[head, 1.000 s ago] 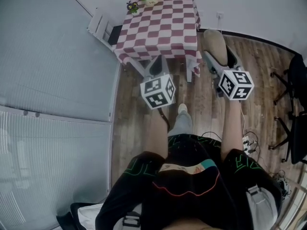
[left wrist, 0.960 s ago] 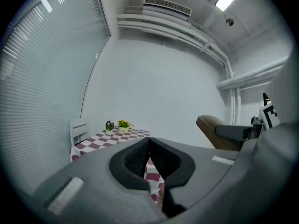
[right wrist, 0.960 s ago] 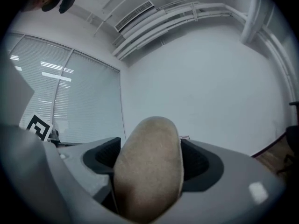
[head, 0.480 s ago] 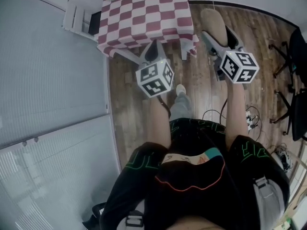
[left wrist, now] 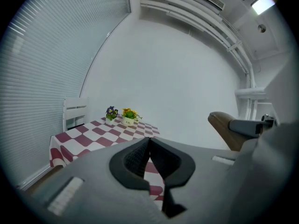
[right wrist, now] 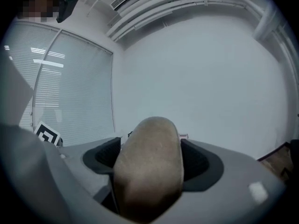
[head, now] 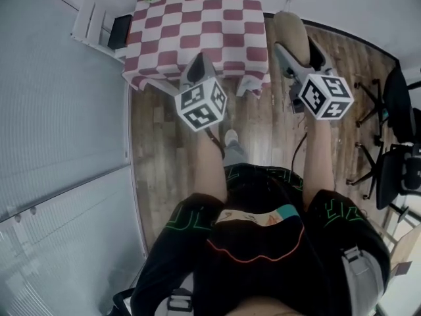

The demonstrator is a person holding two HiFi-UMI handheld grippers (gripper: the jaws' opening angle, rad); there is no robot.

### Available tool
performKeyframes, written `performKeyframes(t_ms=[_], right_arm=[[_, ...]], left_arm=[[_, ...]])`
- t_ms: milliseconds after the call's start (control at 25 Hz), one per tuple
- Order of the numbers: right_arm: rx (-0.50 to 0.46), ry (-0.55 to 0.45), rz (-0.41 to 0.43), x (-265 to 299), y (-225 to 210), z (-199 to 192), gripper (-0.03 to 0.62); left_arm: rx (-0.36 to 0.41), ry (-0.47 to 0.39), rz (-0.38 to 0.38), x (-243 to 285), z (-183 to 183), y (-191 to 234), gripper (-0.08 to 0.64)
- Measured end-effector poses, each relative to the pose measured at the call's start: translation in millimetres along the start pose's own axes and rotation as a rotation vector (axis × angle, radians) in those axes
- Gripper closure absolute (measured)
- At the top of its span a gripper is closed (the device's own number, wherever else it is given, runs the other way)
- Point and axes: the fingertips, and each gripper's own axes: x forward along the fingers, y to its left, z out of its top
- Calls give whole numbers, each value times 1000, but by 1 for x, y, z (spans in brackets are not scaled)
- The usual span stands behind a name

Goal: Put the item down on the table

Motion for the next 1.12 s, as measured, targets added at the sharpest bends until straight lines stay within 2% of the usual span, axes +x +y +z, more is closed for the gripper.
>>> performKeyframes(t_ms=[120,280,440,600,760,960,1120], right_arm=[[-9,-3,2,22,-3,5,189],[-1,2,-25,40,-17,7,189],[2,0,-77,40,-39,11,189],[11,0,-133,30,-65,12,189],[34,8,-165,27,-84,5,189],[71,62,-111,54,-92,-16,189],[129,102,-7,100,-87,-41,189]], left_arm=[[-6,5,19,23,6,15,551],[8,3,0,55,19,14,551],[35,1,-53,81,25,-11,551],[64,33,-122,100,13,-44,551],[75,67,-150,111,1,-59,551],[105,95,-72,122,-12,-49,551],[136,133,23,133,-22,-26,551]])
